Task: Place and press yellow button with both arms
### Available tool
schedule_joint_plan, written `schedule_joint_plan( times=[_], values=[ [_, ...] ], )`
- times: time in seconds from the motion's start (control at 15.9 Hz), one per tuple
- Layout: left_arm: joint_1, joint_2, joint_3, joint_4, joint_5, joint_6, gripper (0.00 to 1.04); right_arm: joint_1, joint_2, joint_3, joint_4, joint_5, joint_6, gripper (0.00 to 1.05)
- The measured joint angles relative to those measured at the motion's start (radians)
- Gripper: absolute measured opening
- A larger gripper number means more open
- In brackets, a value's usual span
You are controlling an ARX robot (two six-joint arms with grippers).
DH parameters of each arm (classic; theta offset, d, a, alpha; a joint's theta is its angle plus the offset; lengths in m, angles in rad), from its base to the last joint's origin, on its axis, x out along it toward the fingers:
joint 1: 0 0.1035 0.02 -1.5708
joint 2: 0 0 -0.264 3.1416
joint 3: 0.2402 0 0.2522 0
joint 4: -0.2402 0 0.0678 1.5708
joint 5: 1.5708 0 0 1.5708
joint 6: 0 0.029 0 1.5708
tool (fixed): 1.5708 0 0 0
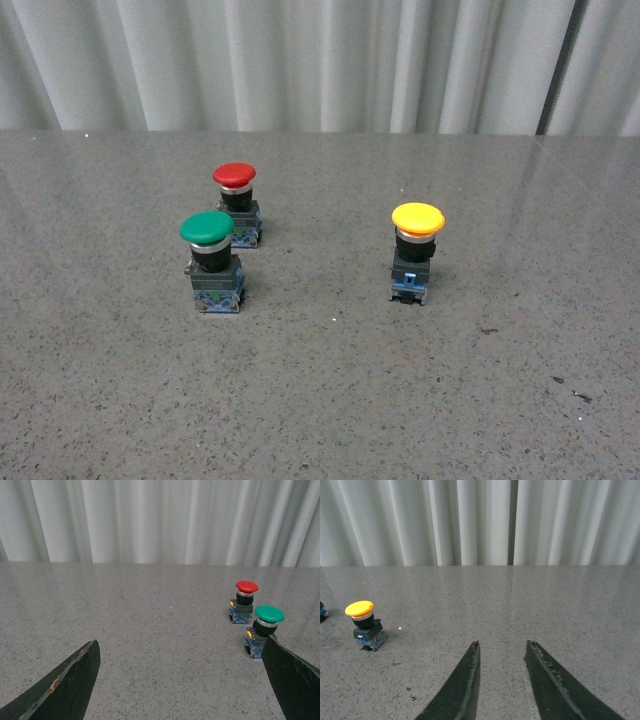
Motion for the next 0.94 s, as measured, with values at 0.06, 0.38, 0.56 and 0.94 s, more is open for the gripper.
schedule_joint_plan(
  times=[0.06, 0.38, 0.56, 0.94],
  values=[
    [0.0, 0.0, 0.0, 0.0, 0.0, 0.0, 0.98, 0.0, 0.0, 0.0, 0.0, 0.0, 0.0, 0.44],
    [0.0, 0.0, 0.0, 0.0, 0.0, 0.0, 0.98, 0.0, 0.0, 0.0, 0.0, 0.0, 0.0, 0.88],
    [0.0, 0.0, 0.0, 0.0, 0.0, 0.0, 0.98, 0.0, 0.0, 0.0, 0.0, 0.0, 0.0, 1.0],
    [0.0, 0.0, 0.0, 0.0, 0.0, 0.0, 0.98, 0.0, 0.0, 0.0, 0.0, 0.0, 0.0, 0.98]
  ],
)
